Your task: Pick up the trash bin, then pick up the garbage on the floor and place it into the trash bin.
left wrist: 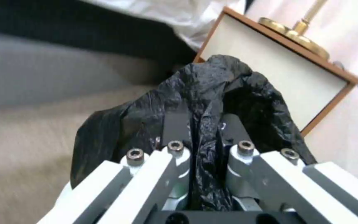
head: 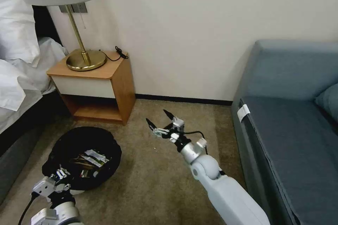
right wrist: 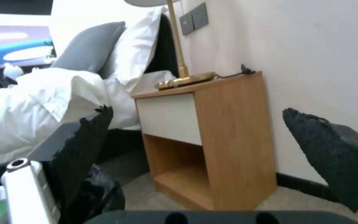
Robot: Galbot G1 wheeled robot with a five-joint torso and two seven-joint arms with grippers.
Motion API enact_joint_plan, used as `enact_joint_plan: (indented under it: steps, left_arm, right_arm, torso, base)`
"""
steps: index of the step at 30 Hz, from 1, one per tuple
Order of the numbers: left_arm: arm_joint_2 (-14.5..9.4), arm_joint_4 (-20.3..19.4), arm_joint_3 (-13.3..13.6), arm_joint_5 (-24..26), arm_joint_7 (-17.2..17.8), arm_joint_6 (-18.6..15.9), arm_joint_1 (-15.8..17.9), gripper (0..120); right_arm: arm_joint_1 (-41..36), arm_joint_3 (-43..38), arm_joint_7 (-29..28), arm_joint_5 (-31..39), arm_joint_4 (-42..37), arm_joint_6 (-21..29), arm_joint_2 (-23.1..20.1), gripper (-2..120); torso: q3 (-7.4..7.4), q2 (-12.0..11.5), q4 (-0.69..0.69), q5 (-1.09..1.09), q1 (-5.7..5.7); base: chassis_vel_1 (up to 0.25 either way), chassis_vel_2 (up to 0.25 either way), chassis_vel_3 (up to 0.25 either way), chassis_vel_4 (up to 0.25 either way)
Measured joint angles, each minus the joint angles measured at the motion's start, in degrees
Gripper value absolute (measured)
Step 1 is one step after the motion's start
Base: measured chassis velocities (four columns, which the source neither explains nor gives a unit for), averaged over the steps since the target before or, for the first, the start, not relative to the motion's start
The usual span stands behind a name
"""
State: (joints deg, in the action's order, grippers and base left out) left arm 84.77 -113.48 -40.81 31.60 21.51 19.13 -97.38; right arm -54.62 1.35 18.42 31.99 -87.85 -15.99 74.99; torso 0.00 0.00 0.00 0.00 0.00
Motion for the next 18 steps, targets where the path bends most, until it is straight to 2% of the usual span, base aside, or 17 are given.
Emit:
enact_joint_plan:
  steps: [1,3,6,7,9,15,18]
  left_arm:
    - [0.09,0.0,-0.05,3.06,-0.51,0.38,0.17,6]
    - [0.09,0.0,-0.06,3.95,-0.66,0.45,0.22,6]
    - [-0.05,0.78,-0.65,15.71,-2.96,1.78,1.97,6]
    - [-0.05,0.78,-0.65,15.71,-2.96,1.78,1.97,6]
    - [-0.35,1.83,-0.96,22.63,-3.74,1.68,3.04,6]
    - [-0.38,4.09,-1.06,28.36,-4.05,1.17,4.22,6]
    - [-0.62,5.17,-1.22,28.82,-4.3,0.97,4.78,6]
  right_arm:
    - [-1.12,-0.84,0.43,-0.21,-0.97,-0.06,-0.22,100]
    - [-1.29,-0.97,0.5,-0.24,-1.12,-0.06,-0.25,100]
    - [-3.93,-3.57,1.25,-0.79,-4.19,-0.15,-0.66,100]
    - [-3.93,-3.57,1.25,-0.79,-4.19,-0.15,-0.66,100]
    - [-4.99,-5.02,1.04,-0.77,-6.02,0.22,-0.58,100]
    - [-4.98,-6.28,0.28,-0.33,-6.84,0.7,-0.25,100]
    - [-4.6,-6.38,0.16,-0.06,-6.56,0.76,-0.25,100]
  torso:
    - [0.0,0.0,0.0,0.0,0.0]
    - [0.0,0.0,0.0,0.01,0.0]
    - [0.0,0.0,-0.01,0.01,0.0]
    - [0.0,0.0,-0.01,0.01,0.0]
    - [0.0,0.0,-0.01,0.0,0.0]
    - [0.0,0.0,0.0,0.0,0.0]
    - [0.0,0.0,0.0,-0.01,0.0]
  base:
    - [0.0,0.0,0.0,0.0]
    - [0.0,0.0,0.0,0.0]
    - [0.0,0.0,0.0,0.0]
    - [0.0,0.0,0.0,0.0]
    - [0.0,0.0,0.0,0.0]
    - [0.0,0.0,0.0,0.0]
    - [0.0,0.0,0.0,0.0]
